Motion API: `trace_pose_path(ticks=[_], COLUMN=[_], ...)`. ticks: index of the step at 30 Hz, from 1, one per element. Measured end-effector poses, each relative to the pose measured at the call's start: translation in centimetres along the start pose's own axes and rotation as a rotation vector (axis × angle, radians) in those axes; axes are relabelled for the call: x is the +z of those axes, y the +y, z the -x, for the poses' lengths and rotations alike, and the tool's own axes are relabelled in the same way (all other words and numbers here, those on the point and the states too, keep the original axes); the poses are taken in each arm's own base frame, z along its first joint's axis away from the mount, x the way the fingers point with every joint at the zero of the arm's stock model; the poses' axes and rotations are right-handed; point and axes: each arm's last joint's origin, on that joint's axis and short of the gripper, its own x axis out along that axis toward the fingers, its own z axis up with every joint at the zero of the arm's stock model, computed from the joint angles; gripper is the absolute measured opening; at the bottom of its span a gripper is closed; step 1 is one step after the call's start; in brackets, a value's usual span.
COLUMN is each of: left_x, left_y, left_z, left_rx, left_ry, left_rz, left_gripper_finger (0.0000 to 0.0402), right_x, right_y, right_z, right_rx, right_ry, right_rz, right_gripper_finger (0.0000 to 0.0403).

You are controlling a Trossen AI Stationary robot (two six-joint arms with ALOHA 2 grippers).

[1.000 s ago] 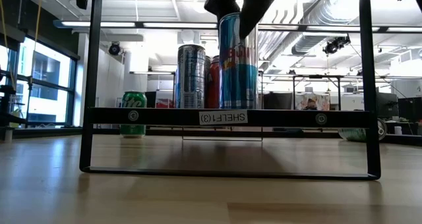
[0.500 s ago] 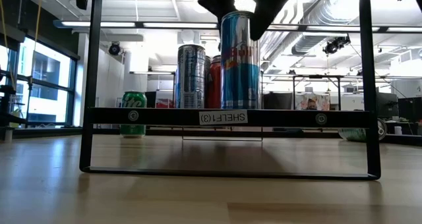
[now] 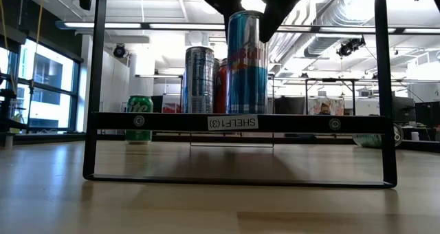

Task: Place canned beverage on shelf
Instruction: Put the blue soda can, aligned with the other blue soda can on the shelf

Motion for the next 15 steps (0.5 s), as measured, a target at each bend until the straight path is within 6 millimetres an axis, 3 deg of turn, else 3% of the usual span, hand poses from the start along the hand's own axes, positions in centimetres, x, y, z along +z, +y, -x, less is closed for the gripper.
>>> trace_pose_path(ticks=[7, 15], left_x=[0.0, 0.0], left_y=[0.0, 0.0], left_z=[0.0, 0.0], left_rx=[0.0, 0.001], left_ry=[0.0, 0.003], left_rz=[0.0, -0.002], left_gripper_finger=[0.0001, 0.0001], right_x=[-0.6, -2.6], right_y=[-0.6, -2.5], right_z=[0.0, 0.1], right_rx=[-0.04, -0.06], right_ry=[0.042, 0.076], right_rz=[-0.34, -0.906], right_gripper_finger=[0.0229, 0.023])
